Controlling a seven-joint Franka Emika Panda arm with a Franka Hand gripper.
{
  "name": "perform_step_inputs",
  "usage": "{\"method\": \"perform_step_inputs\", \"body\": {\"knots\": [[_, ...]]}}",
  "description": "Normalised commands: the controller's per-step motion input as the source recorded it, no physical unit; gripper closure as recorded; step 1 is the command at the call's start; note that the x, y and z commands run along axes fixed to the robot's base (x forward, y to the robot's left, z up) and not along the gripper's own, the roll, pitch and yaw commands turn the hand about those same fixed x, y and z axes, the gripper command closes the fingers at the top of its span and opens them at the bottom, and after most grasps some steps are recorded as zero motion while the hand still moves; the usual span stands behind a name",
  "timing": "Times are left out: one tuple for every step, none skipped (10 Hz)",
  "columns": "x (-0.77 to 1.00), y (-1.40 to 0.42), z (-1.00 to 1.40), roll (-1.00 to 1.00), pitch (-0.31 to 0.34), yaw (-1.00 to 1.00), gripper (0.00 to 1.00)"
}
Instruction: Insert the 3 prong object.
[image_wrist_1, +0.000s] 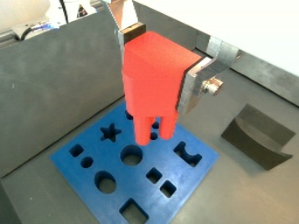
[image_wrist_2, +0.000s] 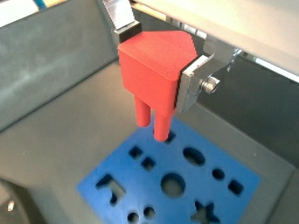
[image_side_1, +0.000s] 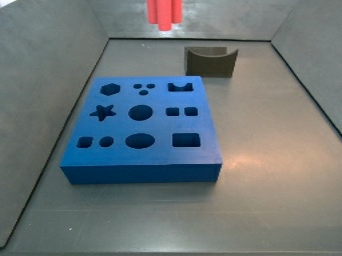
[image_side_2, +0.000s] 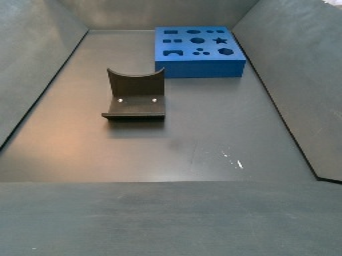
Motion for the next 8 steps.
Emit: {"method": "perform_step_inputs", "body": {"knots": [[-0.46, 0.77, -1.00, 0.00, -0.104, 0.17, 1.00], [-0.53, 0.69, -1.00, 0.00, 0.000, 0.00, 1.00], [-0.49, 0.57, -0.90, 0.00, 0.000, 0.00, 1.00], [-0.45, 0.55, -0.86, 0.00, 0.000, 0.00, 1.00], [-0.24, 0.47, -0.88, 0.00, -0.010, 0.00, 1.00], [0.00, 0.32, -0.69, -0.11, 0.000, 0.00, 1.00], [0.16, 0.12, -0.57, -0.11, 0.000, 0.00, 1.00], [0.30, 0.00, -0.45, -0.04, 0.000, -0.08, 1.00]]}}
